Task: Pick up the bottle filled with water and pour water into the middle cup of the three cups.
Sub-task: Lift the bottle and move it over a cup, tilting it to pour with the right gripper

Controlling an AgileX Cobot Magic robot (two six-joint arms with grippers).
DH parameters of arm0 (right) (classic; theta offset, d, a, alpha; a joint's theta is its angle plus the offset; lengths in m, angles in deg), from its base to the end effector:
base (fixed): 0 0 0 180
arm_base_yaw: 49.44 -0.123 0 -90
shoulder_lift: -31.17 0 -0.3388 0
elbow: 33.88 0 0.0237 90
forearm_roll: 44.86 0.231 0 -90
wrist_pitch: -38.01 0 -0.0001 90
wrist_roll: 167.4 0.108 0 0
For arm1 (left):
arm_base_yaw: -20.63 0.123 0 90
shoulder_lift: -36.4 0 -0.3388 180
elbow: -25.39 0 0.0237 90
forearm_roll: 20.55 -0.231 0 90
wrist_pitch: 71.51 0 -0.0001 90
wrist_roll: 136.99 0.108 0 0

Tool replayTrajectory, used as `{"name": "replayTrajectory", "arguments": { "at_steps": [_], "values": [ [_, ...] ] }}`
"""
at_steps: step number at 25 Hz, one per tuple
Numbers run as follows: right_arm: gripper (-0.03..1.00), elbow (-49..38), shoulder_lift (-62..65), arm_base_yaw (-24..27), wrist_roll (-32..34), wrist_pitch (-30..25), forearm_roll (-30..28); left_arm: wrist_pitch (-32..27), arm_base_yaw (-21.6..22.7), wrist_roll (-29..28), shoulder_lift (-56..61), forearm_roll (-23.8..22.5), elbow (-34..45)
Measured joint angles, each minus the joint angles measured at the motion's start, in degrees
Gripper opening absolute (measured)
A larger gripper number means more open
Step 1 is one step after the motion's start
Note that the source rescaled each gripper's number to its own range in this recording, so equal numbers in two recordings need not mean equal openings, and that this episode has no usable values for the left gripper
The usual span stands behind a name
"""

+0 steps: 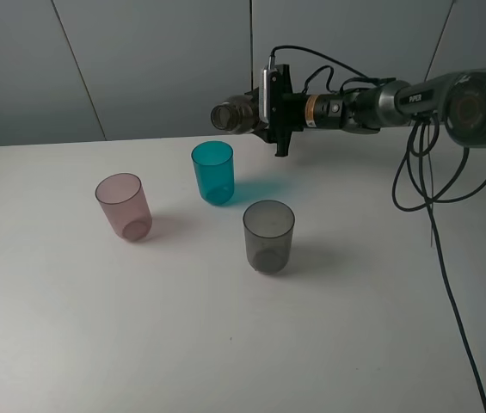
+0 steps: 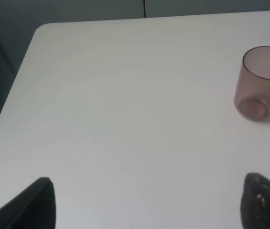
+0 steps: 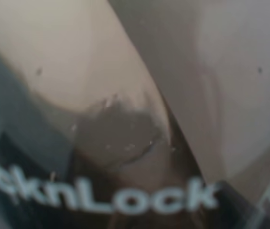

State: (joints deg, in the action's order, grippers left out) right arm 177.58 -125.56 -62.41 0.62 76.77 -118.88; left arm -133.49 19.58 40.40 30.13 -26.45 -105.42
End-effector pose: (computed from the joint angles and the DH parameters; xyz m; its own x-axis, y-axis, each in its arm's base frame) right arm 0.5634 0.1964 0.1093 0.6588 -0.6594 -0.3622 -0.4764 0.0070 -0.8792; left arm -0.0642 0.0110 0.2611 -0.4590 0.0114 -0.8884 -0.0610 0.9972 0.0443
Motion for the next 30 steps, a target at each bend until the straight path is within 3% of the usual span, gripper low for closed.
{"name": "replayTrajectory", "arguments": {
  "at_steps": [30],
  "values": [
    [0.0, 0.0, 2.67, -1.21, -7.93, -4.5, -1.79, 0.0, 0.0, -0.11, 0.0, 0.0, 0.0]
  ]
}}
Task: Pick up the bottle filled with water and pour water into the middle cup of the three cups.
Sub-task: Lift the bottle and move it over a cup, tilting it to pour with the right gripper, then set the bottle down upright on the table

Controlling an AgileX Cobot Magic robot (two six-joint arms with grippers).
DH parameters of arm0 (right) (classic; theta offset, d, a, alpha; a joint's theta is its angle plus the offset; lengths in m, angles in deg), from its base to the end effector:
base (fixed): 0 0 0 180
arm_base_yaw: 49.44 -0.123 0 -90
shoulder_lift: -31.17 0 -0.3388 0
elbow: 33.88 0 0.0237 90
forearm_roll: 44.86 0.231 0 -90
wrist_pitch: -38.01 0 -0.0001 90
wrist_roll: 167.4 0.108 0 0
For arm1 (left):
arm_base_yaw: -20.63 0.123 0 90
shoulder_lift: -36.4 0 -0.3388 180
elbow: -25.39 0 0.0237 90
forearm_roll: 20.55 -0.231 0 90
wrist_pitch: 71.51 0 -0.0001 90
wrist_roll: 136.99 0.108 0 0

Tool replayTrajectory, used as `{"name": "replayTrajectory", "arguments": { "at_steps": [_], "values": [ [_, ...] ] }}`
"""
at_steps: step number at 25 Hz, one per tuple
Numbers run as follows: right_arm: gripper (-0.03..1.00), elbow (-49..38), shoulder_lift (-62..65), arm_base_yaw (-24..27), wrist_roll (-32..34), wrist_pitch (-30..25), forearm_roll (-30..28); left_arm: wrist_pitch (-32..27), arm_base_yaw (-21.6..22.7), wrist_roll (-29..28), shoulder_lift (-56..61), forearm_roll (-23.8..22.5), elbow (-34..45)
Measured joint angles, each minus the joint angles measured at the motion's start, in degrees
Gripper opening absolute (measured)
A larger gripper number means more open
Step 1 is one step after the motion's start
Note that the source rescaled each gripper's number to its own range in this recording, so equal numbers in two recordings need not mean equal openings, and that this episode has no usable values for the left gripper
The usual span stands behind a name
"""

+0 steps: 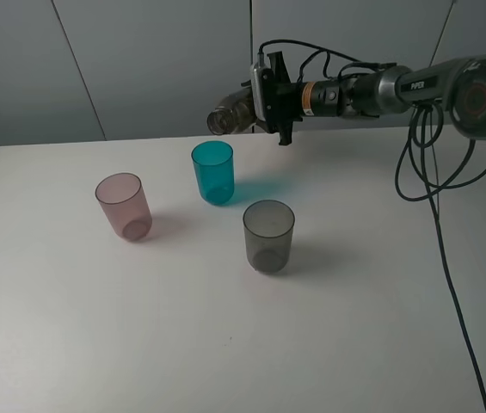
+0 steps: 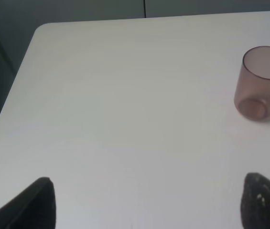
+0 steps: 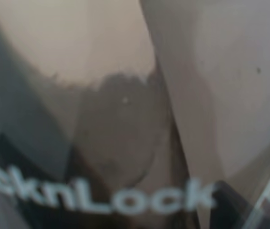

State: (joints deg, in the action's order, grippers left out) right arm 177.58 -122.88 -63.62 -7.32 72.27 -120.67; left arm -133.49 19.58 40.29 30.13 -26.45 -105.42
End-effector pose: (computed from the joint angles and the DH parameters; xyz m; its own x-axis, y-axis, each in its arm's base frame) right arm 0.5627 0.2029 0.1312 0.7104 -0.6837 -0.1673 -0.3449 -0.1310 -0.9294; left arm -0.0642 0.0110 0.2611 -0.4588 0.0094 -0.8885 -0.0619 0.9972 0.0426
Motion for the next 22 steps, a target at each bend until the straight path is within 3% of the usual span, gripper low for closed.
{"name": "replayTrajectory", "arguments": {
  "at_steps": [22],
  "values": [
    [0.0, 0.36, 0.99, 0.0, -4.99, -1.42, -0.14, 0.0, 0.0, 0.0, 0.0, 0.0, 0.0]
  ]
}}
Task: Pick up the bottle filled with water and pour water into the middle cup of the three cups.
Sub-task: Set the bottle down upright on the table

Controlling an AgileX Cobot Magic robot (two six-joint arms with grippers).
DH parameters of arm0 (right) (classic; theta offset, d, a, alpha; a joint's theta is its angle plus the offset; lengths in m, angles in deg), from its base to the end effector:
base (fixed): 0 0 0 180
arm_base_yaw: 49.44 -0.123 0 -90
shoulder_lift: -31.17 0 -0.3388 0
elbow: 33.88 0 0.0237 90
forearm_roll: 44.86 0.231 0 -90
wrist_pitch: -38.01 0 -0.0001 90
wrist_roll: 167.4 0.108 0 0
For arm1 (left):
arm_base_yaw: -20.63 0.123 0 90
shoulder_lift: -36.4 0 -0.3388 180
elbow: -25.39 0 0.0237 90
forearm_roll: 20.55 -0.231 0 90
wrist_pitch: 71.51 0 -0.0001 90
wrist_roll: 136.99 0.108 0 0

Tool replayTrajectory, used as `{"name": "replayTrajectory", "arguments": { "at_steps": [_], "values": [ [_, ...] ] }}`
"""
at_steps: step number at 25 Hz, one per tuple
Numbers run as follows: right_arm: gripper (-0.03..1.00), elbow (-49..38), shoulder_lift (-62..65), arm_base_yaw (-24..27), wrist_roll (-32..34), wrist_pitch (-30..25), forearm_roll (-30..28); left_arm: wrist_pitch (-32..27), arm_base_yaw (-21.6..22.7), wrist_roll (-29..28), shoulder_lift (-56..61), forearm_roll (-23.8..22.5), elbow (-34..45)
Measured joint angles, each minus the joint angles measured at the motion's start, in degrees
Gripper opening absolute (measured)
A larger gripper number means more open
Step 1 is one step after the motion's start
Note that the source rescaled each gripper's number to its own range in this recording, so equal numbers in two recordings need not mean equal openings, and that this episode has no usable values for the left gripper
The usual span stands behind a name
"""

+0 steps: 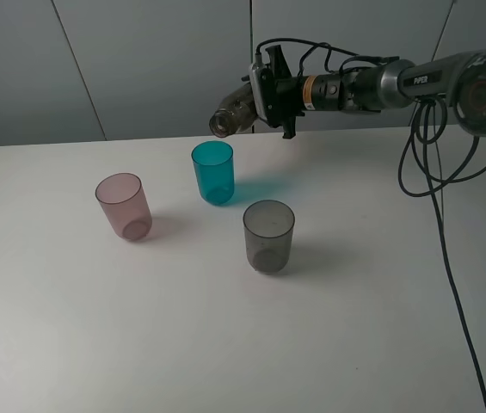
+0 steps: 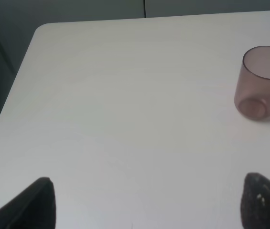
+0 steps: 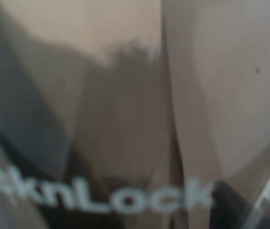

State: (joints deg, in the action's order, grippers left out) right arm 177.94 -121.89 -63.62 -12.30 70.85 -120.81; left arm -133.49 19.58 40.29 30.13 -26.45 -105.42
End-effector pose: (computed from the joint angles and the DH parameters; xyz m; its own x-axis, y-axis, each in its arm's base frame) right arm 0.5647 0.2012 0.1420 0.7262 -0.6845 -0.0641 -0.2662 -0.1941 -0.9442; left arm -0.0642 0.0110 0.2611 -0.4588 0.0094 -0.8885 -0.0619 0.9972 0.0426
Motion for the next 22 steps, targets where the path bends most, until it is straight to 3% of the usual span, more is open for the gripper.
{"name": "replayTrajectory", "arguments": {
  "at_steps": [22],
  "values": [
    [0.0, 0.09, 0.08, 0.0, -1.98, 0.0, 0.0, 0.0, 0.0, 0.0, 0.0, 0.0, 0.0]
  ]
}}
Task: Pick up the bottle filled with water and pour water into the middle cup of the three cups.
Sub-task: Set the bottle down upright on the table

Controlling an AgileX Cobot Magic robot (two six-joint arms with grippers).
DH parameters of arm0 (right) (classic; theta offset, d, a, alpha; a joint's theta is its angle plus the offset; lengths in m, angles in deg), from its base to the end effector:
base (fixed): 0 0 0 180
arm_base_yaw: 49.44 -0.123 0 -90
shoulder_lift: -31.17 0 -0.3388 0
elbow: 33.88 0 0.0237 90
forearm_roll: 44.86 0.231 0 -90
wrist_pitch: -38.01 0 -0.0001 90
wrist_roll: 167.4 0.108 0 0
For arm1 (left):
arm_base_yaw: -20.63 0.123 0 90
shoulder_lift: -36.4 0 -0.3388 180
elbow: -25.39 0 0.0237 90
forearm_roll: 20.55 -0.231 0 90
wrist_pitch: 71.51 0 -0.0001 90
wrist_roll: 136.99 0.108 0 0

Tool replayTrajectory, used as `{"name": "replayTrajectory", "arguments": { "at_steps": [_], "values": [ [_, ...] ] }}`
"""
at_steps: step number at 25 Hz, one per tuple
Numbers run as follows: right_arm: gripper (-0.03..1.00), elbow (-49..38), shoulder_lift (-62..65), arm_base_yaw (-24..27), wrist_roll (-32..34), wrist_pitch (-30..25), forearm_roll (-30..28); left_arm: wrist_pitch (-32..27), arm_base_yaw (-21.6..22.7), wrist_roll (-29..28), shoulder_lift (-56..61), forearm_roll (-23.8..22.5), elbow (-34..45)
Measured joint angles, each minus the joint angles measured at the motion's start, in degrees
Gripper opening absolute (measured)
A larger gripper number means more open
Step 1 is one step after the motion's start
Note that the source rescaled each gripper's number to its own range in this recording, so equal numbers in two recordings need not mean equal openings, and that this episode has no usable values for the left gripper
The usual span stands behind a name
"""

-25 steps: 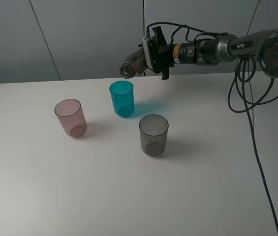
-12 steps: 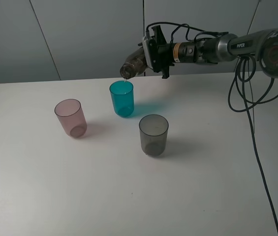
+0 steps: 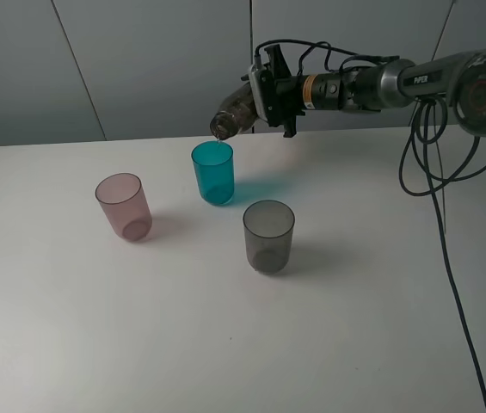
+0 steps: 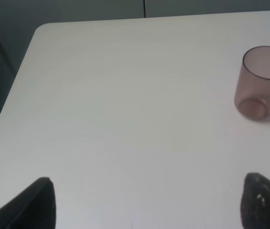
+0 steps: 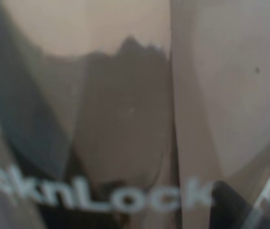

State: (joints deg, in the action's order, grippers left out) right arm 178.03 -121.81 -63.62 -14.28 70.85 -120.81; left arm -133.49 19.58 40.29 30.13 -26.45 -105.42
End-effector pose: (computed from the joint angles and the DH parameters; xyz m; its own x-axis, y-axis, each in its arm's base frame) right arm 0.5649 0.2013 0.1433 0.7351 -0.6773 -0.0298 -0.2383 -0.2169 -0.9467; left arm -0.0642 0.0110 0.2611 -0.4588 0.0094 -0.8885 -0.0619 0.9972 0.0426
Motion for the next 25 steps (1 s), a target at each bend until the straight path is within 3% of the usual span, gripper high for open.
{"name": "replayTrajectory", "arguments": {
  "at_steps": [25],
  "values": [
    [0.0, 0.12, 0.6, 0.0, -1.79, 0.0, -1.38, 0.0, 0.0, 0.0, 0.0, 0.0, 0.0]
  ]
}}
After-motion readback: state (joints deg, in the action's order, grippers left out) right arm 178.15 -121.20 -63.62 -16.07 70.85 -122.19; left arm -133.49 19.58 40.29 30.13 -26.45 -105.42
